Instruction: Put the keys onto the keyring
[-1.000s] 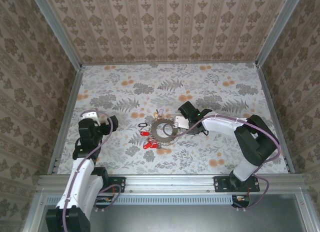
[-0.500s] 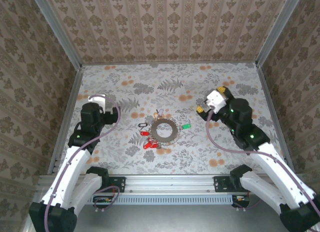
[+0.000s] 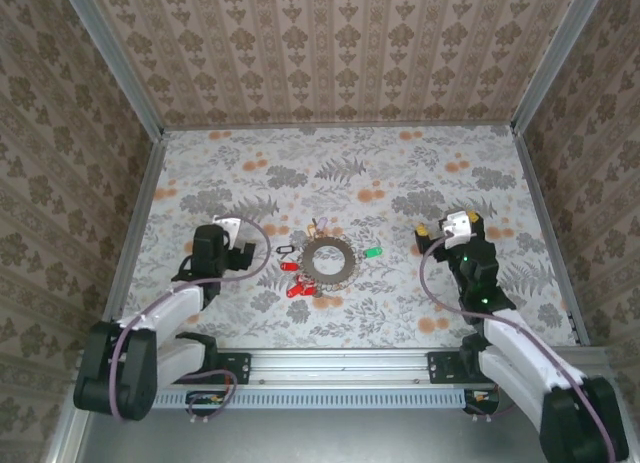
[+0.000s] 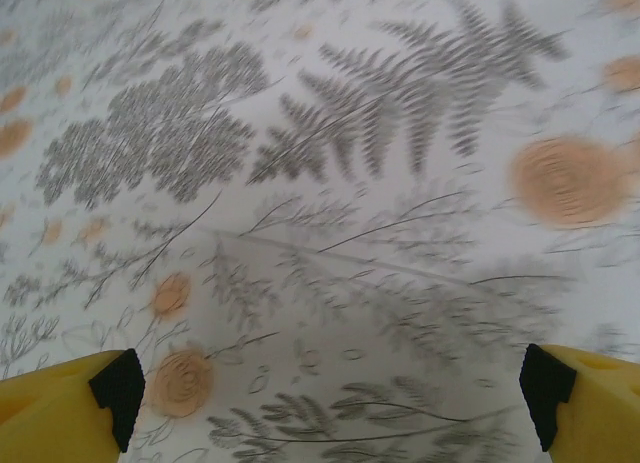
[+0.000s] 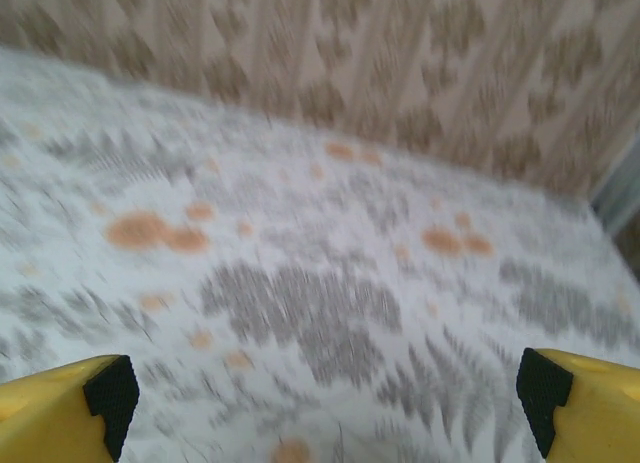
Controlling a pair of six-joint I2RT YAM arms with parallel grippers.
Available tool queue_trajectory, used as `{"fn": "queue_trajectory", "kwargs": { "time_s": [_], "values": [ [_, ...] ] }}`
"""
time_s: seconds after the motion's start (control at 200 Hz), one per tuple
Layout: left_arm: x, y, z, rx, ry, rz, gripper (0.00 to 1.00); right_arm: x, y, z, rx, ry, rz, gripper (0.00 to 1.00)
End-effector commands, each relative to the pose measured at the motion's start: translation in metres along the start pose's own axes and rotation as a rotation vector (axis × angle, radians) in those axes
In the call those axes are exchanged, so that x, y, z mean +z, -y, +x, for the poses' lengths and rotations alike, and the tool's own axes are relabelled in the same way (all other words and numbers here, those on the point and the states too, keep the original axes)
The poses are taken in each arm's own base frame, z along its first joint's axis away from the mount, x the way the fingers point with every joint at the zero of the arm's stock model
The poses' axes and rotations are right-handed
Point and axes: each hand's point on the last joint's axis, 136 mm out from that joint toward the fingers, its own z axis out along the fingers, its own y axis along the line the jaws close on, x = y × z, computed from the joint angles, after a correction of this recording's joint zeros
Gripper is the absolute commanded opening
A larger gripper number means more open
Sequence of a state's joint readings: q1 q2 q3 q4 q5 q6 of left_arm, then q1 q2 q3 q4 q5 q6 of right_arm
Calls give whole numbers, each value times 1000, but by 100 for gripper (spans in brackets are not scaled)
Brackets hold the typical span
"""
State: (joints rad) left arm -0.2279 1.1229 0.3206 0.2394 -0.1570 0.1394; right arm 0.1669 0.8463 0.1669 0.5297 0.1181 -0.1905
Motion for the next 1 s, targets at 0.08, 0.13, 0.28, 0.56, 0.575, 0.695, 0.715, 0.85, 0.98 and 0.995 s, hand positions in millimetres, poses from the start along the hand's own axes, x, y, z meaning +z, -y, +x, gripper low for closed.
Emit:
{"fn": "queue_trajectory", "kwargs": {
  "time_s": [0.08,0.13,0.28,0.56,0.575,0.695,0.715,0.85,0.98,0.995],
  "values": [
    [5,-22,-59,-31,245,-60,100,34,4,-15,121,115,-29,100],
    [8,-29,-62,-57,267,-69,100,46,8,-10,143,102,-11,100],
    [18,-50,-71,-147,330,-83,100,75,15,25,187,6,25,100],
    [55,-59,-53,-204,261,-71,100,93,27,34,226,-97,67,100],
    [55,-60,-56,-196,274,-75,100,93,28,33,227,-97,67,100],
    [56,-61,-57,-206,265,-81,100,97,35,35,258,-127,88,100],
    [56,-60,-55,-206,255,-77,100,96,35,36,258,-125,89,100],
    [56,-61,-55,-207,259,-81,100,97,35,36,256,-126,89,100],
    [55,-60,-56,-205,263,-82,100,96,35,35,252,-126,92,100],
    [55,-60,-56,-204,264,-81,100,96,35,35,252,-125,91,99]
  ]
}}
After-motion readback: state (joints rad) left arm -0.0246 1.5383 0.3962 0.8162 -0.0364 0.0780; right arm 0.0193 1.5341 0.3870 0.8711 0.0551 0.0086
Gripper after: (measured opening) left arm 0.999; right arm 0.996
